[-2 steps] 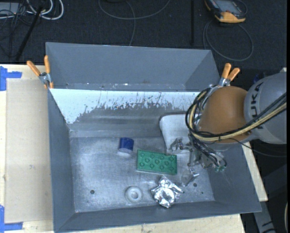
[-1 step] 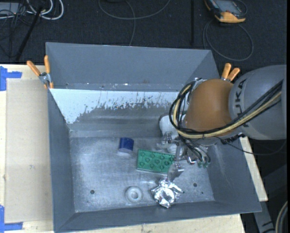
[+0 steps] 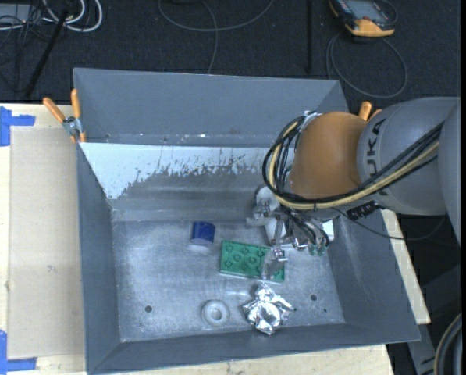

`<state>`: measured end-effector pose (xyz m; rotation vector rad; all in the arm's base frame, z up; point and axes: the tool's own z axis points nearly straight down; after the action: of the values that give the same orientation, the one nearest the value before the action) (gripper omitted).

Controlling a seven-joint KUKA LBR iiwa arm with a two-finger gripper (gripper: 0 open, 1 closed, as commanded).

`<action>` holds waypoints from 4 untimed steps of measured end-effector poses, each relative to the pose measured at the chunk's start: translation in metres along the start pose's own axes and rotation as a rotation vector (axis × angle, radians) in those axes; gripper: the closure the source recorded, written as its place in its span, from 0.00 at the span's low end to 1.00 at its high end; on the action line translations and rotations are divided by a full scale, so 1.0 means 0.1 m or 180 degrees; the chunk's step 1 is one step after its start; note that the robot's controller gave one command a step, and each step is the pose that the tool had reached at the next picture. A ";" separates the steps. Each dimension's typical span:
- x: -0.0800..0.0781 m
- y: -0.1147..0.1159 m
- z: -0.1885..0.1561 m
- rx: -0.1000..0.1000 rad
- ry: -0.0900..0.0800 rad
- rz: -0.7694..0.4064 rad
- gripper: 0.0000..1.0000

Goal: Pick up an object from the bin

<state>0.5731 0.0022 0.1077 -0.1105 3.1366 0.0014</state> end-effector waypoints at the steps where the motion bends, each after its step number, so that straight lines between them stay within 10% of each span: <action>1: -0.10 -0.11 0.35 -0.0011 0.0019 0.0155 0.00; 2: -0.11 -0.10 0.33 -0.0003 0.0019 0.0143 0.00; 3: -0.14 -0.10 0.30 -0.0002 -0.0015 0.0139 1.00; 4: -0.14 -0.09 0.14 0.0001 0.0003 0.0126 1.00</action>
Offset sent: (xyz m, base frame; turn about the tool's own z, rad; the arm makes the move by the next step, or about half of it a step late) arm 0.0096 -0.0122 -0.0377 0.0517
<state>0.5880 -0.0062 0.0936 -0.0486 3.1392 0.0008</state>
